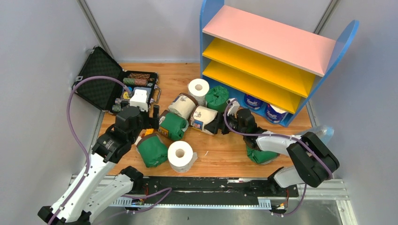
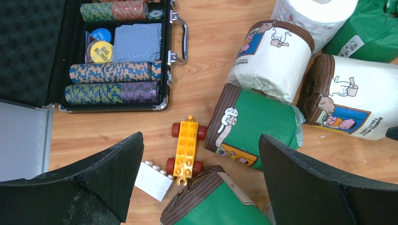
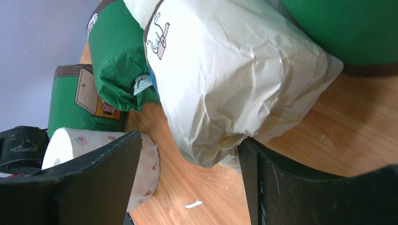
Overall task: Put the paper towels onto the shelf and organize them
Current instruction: Adjust the paper towel at the center of the board.
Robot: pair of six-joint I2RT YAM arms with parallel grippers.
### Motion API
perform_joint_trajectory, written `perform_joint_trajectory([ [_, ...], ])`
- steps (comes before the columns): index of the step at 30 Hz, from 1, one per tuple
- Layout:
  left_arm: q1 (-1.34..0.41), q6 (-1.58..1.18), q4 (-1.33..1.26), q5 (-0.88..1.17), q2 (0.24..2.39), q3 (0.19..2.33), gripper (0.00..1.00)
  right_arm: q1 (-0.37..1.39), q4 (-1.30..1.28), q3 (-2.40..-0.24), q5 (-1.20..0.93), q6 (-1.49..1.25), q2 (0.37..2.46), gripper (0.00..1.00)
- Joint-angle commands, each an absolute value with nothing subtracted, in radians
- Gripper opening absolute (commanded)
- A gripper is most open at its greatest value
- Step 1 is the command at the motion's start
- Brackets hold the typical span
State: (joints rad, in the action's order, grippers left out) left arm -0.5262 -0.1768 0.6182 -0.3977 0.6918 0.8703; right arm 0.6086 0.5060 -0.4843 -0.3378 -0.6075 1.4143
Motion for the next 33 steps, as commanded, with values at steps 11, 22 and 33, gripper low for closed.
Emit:
perform_joint_trajectory([
  [11, -0.514, -0.172, 0.593, -0.407, 0.686, 0.864, 1.00, 0.615, 0.614, -0.643, -0.302, -0.561, 1.593, 0.71],
  [22, -0.514, -0.170, 0.594, -0.418, 0.684, 0.862, 1.00, 0.619, 0.504, -0.672, -0.333, -0.501, 1.561, 0.38],
  [33, -0.510, -0.172, 0.587, -0.385, 0.687, 0.865, 1.00, 0.715, -0.400, -0.985, -0.031, -0.277, 1.398, 0.26],
])
